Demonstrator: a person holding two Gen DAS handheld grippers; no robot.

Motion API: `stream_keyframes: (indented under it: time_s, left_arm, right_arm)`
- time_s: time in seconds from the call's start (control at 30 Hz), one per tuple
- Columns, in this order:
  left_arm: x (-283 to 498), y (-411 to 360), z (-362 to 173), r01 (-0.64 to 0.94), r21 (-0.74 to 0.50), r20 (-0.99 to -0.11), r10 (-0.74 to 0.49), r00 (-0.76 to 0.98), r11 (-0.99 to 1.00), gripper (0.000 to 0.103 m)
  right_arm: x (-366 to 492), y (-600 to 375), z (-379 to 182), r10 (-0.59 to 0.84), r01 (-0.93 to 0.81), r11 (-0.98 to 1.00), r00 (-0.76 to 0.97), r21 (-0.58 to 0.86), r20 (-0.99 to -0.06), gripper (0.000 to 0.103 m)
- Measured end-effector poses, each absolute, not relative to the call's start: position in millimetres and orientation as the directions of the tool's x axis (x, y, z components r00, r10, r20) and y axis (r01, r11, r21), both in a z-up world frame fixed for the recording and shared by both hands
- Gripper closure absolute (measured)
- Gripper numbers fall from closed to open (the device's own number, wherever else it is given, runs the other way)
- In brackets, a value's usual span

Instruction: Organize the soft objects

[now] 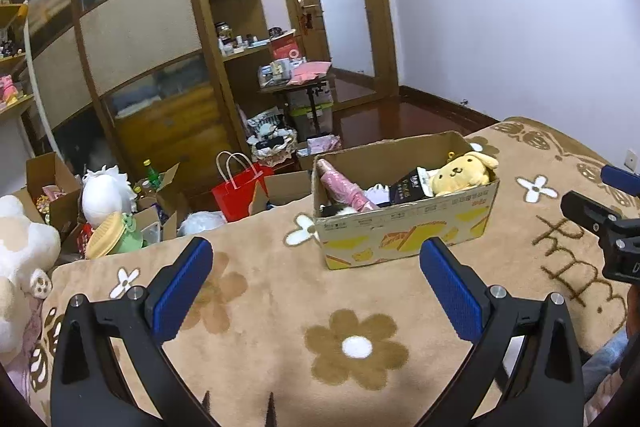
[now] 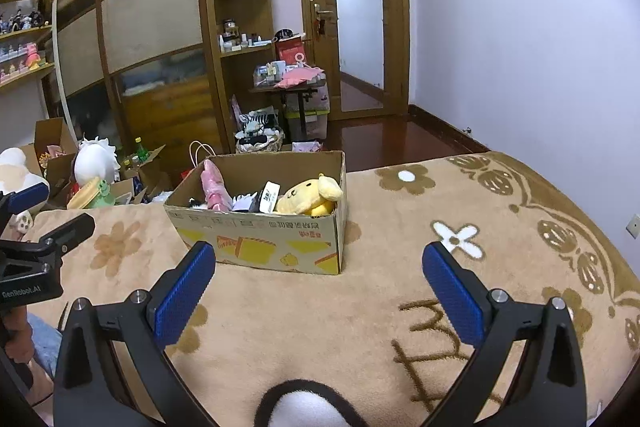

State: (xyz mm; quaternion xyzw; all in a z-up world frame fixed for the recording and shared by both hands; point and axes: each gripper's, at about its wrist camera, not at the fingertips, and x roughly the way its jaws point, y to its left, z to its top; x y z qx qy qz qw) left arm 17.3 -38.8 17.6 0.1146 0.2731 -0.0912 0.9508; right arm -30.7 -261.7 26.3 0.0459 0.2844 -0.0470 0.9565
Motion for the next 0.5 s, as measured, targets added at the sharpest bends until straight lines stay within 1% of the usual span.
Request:
stream_keyframes:
  time_s: [0.2,0.5]
  left_arm:
    - [19.3,-39.1,14.6,0.249,0.161,-0.55,-0.123,0.826,0.955,0.001]
    - [15.0,-45.2,12.4,0.266,0.183,-0.543,-0.129,0.83,0.946,0.001]
  right_arm:
    - [-26.8,-257.8,23.8,-0.062,0.109,0.993,0.829,0.051,-0.556,0.0]
    - [-26.7,-257.1,22.3,-0.066,0.112,0.992,0.832,0.051,-0.551,0.0]
